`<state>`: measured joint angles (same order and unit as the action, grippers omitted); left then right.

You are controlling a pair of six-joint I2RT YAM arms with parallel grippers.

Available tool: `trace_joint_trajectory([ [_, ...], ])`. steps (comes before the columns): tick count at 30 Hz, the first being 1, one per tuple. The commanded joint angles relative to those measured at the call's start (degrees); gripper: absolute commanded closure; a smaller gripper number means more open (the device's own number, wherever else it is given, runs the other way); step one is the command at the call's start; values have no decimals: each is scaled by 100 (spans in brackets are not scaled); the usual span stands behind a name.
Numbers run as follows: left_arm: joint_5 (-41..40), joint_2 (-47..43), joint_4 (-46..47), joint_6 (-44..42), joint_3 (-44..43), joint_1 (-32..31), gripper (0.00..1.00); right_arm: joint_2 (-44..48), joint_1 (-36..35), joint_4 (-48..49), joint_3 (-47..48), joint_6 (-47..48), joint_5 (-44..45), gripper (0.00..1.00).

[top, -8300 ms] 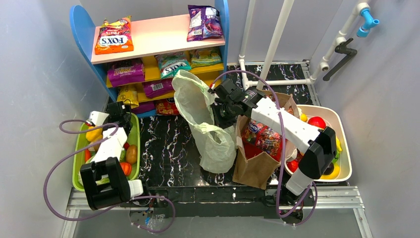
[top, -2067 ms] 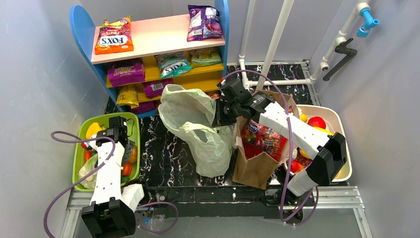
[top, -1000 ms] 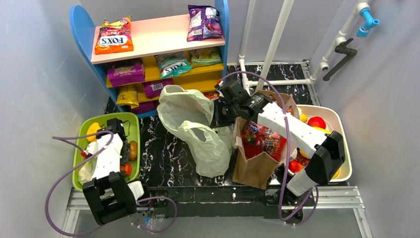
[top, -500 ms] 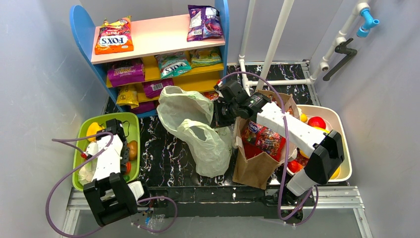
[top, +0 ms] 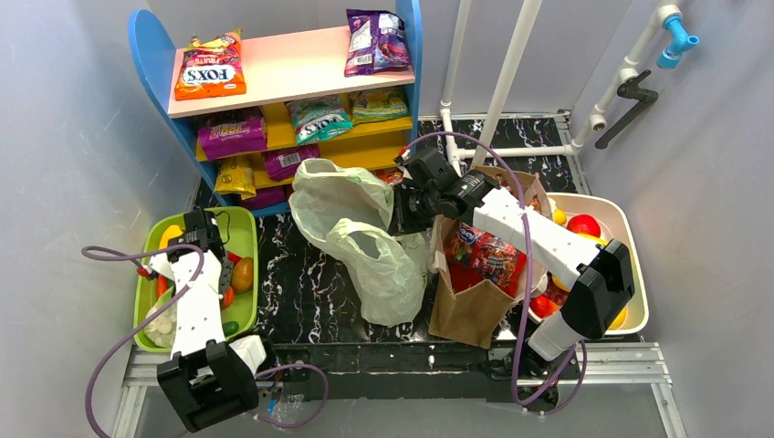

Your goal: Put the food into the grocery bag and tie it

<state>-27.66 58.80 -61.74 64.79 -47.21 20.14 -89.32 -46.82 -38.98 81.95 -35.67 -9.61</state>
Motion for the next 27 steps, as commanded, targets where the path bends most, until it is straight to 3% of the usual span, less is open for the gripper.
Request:
trace_joint_trajectory([
  [1, -66, -303, -7, -774, -400, 29, 88, 117, 50, 69, 104, 97, -45, 99],
  [5, 506, -1162, 614, -1662, -184, 30, 99, 159, 54, 71, 66, 97, -43, 99],
  [10, 890, -2143, 1111, -2364, -147, 28, 100, 175, 59, 110, 32, 77, -66, 99],
  [18, 2252, -2685, 1623, -3516, -502, 29, 100, 182, 59, 136, 22, 68, -48, 99],
  [27, 3515, -2805, 1870, -3852, -901, 30, 100, 277, 58, 171, -60, 64, 0, 99],
])
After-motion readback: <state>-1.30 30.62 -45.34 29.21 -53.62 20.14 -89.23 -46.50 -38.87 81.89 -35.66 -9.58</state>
